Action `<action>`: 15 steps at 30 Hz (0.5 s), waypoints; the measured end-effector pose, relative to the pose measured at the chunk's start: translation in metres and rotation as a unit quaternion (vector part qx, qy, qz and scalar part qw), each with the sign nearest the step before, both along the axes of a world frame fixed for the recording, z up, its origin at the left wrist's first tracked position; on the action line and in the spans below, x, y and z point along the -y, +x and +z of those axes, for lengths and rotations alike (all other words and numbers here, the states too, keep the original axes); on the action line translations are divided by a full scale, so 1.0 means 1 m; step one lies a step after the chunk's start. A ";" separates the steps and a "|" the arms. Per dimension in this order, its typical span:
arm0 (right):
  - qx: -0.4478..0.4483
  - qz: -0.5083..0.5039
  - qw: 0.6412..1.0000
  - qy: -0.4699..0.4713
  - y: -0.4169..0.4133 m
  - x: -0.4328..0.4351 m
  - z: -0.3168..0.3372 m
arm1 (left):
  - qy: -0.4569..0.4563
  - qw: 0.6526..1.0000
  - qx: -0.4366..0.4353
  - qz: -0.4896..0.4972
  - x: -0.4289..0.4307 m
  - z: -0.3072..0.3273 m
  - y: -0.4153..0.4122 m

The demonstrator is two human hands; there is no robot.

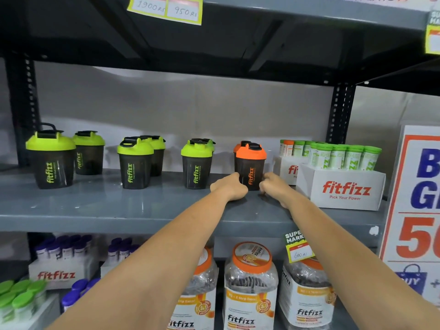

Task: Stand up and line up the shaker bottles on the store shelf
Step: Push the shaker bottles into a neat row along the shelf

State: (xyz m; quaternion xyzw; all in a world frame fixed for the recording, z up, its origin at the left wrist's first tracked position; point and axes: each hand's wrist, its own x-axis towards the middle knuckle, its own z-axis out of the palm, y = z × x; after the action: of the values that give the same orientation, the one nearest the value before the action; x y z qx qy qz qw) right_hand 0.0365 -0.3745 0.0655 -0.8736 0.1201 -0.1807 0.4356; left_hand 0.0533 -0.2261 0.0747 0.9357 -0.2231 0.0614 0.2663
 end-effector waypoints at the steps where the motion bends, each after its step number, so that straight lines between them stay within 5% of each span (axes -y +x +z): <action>1: 0.002 -0.002 1.000 0.000 0.000 0.001 0.000 | 0.003 1.000 0.006 0.002 0.001 -0.001 0.001; 8: 0.007 -0.023 1.000 -0.010 -0.002 -0.001 -0.002 | -0.007 1.000 -0.001 0.015 -0.004 0.000 -0.005; 15: 0.124 -0.129 0.962 -0.208 -0.016 -0.024 0.001 | -0.164 0.984 -0.027 0.057 -0.078 0.003 0.008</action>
State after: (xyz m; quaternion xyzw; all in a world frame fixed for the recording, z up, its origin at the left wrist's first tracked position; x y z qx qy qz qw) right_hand 0.0200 -0.3505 0.0668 -0.8931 0.1362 -0.3630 0.2284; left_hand 0.0609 -0.1481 0.0774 0.8918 -0.1486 0.0871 0.4184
